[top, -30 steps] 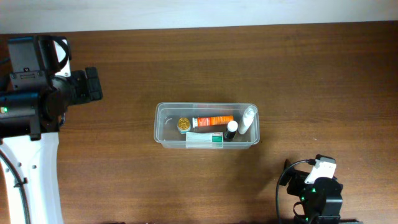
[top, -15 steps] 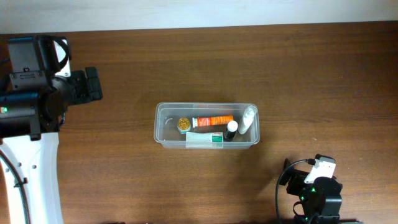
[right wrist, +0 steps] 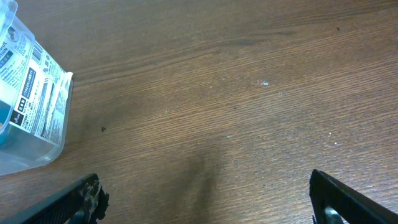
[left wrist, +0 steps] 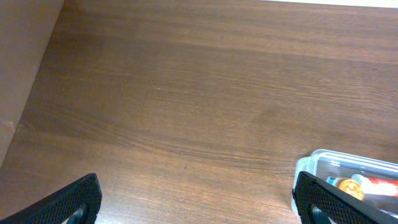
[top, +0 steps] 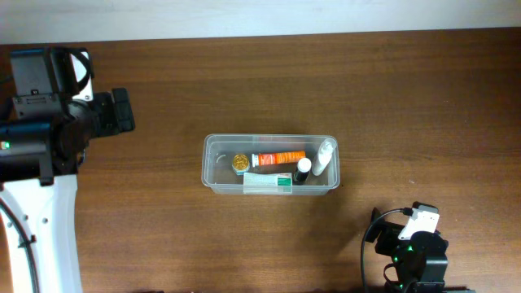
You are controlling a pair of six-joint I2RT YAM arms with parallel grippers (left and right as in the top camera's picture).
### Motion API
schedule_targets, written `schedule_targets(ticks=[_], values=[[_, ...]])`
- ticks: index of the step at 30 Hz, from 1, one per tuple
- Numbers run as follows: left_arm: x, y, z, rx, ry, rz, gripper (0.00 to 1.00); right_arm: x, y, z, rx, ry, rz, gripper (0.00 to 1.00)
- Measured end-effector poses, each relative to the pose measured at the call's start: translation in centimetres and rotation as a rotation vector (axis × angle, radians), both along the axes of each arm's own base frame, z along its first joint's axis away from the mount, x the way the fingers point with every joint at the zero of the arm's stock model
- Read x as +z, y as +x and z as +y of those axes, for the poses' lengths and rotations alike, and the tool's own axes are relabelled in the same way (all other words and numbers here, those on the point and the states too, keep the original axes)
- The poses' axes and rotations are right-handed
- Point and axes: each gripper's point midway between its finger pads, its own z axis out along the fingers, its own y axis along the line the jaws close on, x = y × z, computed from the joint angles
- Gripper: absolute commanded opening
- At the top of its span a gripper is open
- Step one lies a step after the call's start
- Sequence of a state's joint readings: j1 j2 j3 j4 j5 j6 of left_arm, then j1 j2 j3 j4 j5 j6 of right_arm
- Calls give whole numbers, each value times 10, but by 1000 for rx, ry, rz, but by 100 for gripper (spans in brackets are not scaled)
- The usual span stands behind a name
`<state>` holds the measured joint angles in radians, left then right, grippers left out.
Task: Pack container
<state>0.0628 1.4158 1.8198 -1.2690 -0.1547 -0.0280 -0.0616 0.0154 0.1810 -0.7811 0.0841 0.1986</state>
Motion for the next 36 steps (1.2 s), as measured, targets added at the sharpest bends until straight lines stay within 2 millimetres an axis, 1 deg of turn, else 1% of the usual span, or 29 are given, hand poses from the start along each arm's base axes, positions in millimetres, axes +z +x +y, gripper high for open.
schedule_targets(ticks=[4, 8, 9, 11, 13, 15, 18, 21, 24, 28, 34, 36], values=[[14, -11, -13, -41, 16, -44, 99, 0, 0, 0, 0, 0, 0, 98], [31, -22, -22, -91, 64, -159, 99, 0, 0, 0, 1, 0, -1, 98], [33, -24, -24, -101, 71, -202, 100, 0, 0, 0, 1, 0, 0, 98], [31, -26, -28, -123, 76, -260, 99, 0, 0, 0, 0, 0, -2, 98], [19, -28, -34, -161, 70, -316, 99, 0, 0, 0, 0, 0, -2, 98], [2, -28, -40, -195, 58, -375, 100, 0, 0, 0, 0, 0, -2, 98], [-37, -36, -49, -244, 41, -437, 100, 0, 0, 0, 1, 0, -3, 98], [-74, -51, -55, -274, 26, -481, 99, 0, 0, 0, 2, 1, -4, 98], [-103, -68, -59, -298, 14, -512, 99, 0, 0, 1, 3, 2, -4, 98], [-131, -86, -62, -316, 5, -539, 100, 0, 0, 1, 4, 2, -4, 98], [-163, -99, -62, -322, 3, -557, 99, 0, 0, 1, 4, 2, -4, 98], [-169, -101, -62, -322, 4, -565, 99, 0, 0, 1, 3, 2, -4, 98]])
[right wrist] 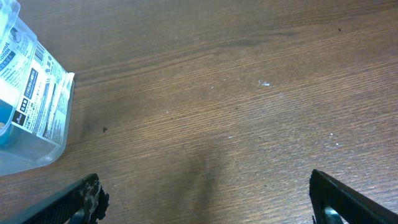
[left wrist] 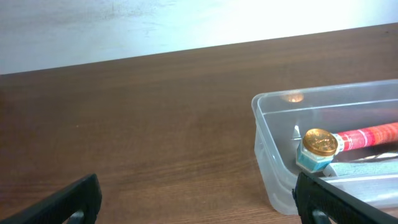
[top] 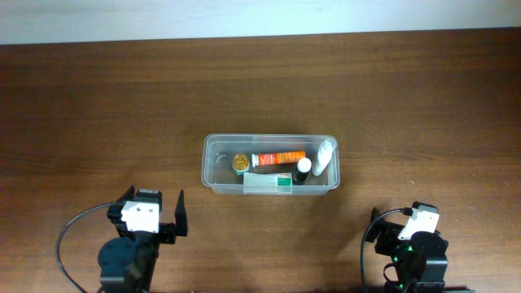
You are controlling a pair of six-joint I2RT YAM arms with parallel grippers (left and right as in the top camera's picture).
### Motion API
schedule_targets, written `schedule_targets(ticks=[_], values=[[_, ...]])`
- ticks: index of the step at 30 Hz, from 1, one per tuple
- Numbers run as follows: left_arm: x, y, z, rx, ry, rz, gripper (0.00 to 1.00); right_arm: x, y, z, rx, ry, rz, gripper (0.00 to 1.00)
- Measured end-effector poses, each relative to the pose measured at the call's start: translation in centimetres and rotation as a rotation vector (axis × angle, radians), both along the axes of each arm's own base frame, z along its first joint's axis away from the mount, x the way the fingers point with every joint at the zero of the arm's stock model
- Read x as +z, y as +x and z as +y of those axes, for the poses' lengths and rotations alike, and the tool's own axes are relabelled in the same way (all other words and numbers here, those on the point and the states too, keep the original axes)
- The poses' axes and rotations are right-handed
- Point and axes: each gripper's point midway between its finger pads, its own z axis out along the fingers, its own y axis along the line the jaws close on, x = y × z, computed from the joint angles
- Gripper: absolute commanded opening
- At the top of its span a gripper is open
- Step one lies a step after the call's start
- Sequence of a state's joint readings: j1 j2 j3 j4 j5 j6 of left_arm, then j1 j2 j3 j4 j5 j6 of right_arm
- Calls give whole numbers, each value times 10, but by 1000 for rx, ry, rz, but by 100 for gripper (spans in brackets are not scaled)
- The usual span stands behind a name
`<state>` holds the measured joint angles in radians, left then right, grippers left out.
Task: Pack container
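Observation:
The clear plastic container [top: 269, 137] sits mid-table. It holds a gold-capped jar [top: 240, 162], an orange tube [top: 278, 156], a white-and-green box [top: 269, 183], a white bottle [top: 326, 155] and a small black-capped item [top: 303, 167]. My left gripper [left wrist: 196, 202] is open and empty, low at the front left. From there it faces the container's left end [left wrist: 273, 155], with the jar [left wrist: 320, 142] showing inside. My right gripper [right wrist: 205, 202] is open and empty over bare wood at the front right. The container's labelled corner [right wrist: 37, 106] lies at its left.
Dark wooden table [top: 423, 98] all round the container. A pale wall [left wrist: 124, 25] runs along the far edge. Both arm bases stand at the near edge, left [top: 130, 260] and right [top: 415, 256].
My left arm was high at the table's far left. It is now low at the front left, facing the container's left end. The right arm and the container's contents are unchanged.

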<state>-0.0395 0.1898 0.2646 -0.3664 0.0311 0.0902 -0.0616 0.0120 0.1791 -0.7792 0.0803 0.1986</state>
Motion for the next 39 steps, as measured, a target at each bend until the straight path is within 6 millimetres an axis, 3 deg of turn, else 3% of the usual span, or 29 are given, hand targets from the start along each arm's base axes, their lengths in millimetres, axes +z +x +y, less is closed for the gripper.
schedule_targets(ticks=[10, 15, 39], values=[[-39, -4, -3, -16, -5, 2, 99, 0, 0, 0, 0, 0, 0, 98], [-29, -4, -4, -25, -9, -48, 99, 0, 0, 0, 0, 0, 0, 99], [-29, -4, -4, -25, -9, -47, 100, 0, 0, 0, 0, 0, 0, 98]])
